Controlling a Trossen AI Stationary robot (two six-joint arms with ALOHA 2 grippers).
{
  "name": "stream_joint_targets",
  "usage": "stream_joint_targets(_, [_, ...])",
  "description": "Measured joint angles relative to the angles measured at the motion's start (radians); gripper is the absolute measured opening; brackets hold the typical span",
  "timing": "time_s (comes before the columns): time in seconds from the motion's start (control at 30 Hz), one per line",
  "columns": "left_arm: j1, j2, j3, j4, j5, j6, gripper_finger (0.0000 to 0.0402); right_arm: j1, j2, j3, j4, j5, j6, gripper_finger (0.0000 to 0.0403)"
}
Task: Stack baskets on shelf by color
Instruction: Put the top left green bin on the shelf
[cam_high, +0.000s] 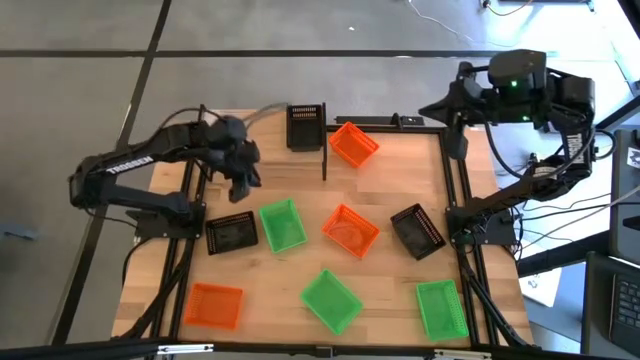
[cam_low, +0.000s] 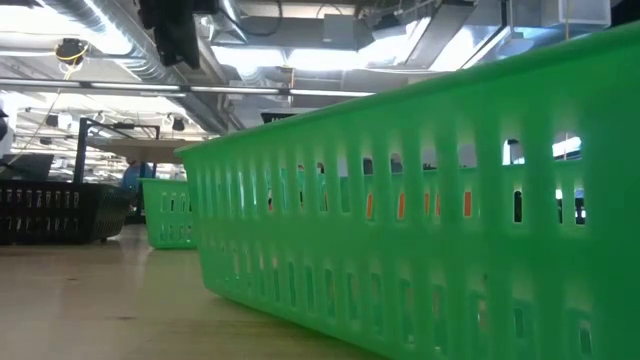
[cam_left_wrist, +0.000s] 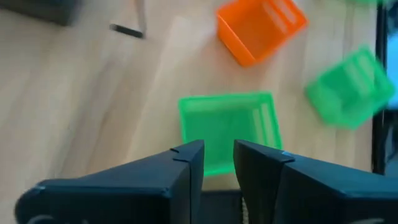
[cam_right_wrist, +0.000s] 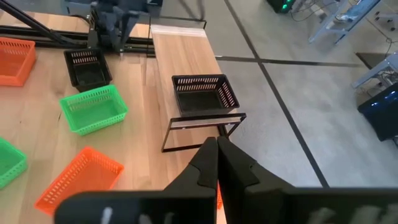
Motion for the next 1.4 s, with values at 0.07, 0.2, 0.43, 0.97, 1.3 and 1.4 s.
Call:
stream_joint_targets(0.07, [-0.028,0.012,-0.04,-0.001,-0.001,0.021,0.0077,0.0,-0.001,0.0,-0.012,0.0,0.0,0.0])
stream_joint_targets(0.2, [-0.065,0.041,-0.126,0.045,-0.057,0.013,0.008,0.0,-0.002,0.0,-0.03,0.0,-0.001,0.0])
stream_joint_targets(0.43, [-0.131,0.076,-0.273,0.234,-0.104,-0.03,0.008,0.0,-0.002,0.0,-0.056,0.0,-0.001,0.0])
stream_joint_targets(0.97, [-0.204,0.166,-0.417,0.382,-0.278,-0.039,0.008,0.001,-0.002,0.0,-0.08,0.0,-0.029,0.0])
stream_joint_targets(1.3, [-0.204,0.23,-0.421,0.414,-0.278,-0.038,0.008,0.001,-0.002,0.0,-0.083,0.001,-0.03,0.0])
stream_joint_targets(1.4, [-0.203,0.257,-0.424,0.41,-0.278,-0.034,0.008,0.001,-0.002,0.0,-0.085,0.001,-0.031,0.0])
